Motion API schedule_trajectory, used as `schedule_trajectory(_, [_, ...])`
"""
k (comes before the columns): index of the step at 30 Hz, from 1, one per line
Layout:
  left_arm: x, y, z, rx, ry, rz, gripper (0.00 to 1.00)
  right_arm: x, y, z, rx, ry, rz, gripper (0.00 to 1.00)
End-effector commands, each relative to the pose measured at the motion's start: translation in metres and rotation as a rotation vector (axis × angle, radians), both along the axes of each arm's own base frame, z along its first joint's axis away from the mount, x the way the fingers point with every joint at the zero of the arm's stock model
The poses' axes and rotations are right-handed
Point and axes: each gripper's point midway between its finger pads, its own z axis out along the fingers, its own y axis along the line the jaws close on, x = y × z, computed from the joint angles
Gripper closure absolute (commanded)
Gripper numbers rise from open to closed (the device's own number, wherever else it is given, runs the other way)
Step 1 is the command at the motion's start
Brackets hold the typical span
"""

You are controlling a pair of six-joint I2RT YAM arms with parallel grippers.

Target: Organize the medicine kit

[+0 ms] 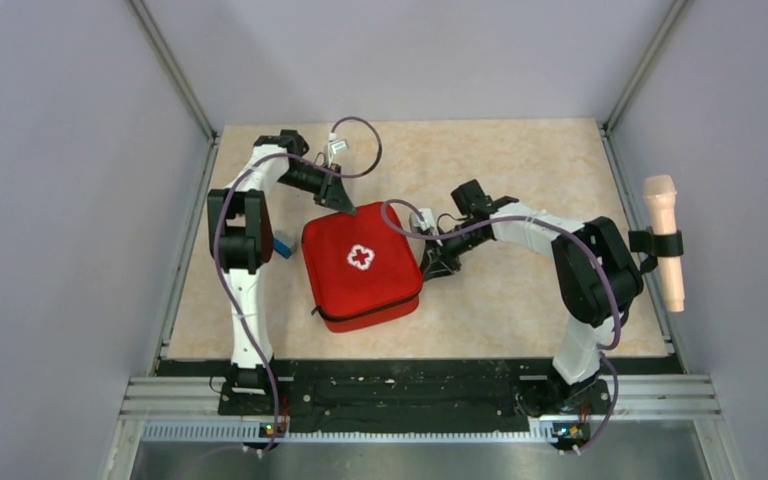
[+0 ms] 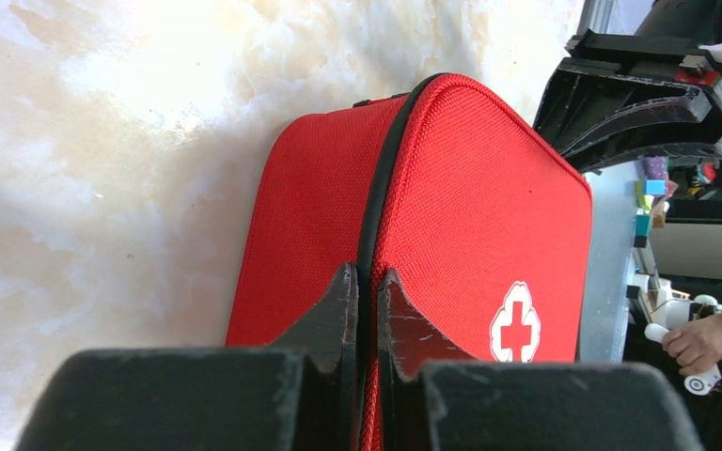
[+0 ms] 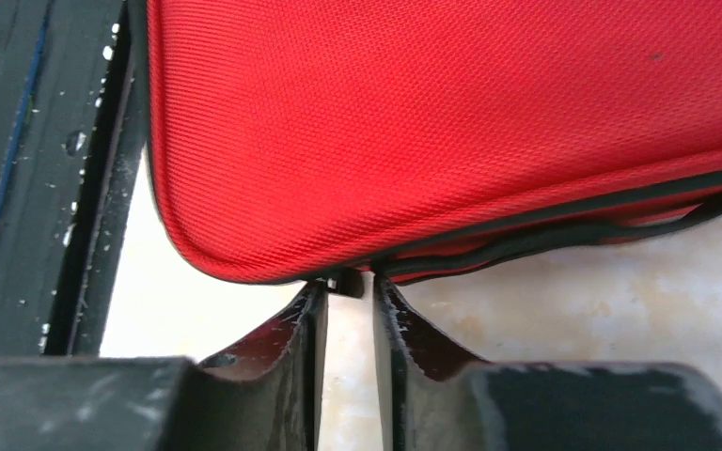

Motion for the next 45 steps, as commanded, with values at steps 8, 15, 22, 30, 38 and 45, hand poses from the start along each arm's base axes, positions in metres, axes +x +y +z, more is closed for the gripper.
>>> schedule_trajectory(8, [0.015, 0.020, 0.007, 0.120, -0.035, 0.093, 1.00, 0.011, -0.002, 0.034, 0.022, -0.120, 0.054, 1.00])
schedule_trajectory(15, [0.052, 0.072, 0.013, 0.168, -0.093, 0.323, 1.00, -0.003, -0.028, 0.027, -0.074, -0.141, 0.090, 1.00])
schedule_trajectory(22, [0.048, 0.063, 0.015, 0.122, -0.072, 0.308, 1.00, 0.002, -0.025, 0.021, -0.082, -0.082, 0.065, 1.00])
schedule_trajectory(30, [0.012, 0.040, 0.022, 0.069, -0.147, 0.078, 1.00, 0.050, -0.022, 0.041, 0.034, -0.157, -0.064, 0.57])
schedule_trajectory(38, [-0.013, 0.007, 0.021, 0.073, -0.177, -0.117, 1.00, 0.056, 0.013, 0.043, 0.122, -0.189, 0.014, 0.49])
schedule_trajectory(45, [-0.011, 0.003, 0.022, 0.081, -0.189, -0.121, 1.00, 0.031, 0.023, 0.029, 0.102, -0.195, 0.152, 0.49])
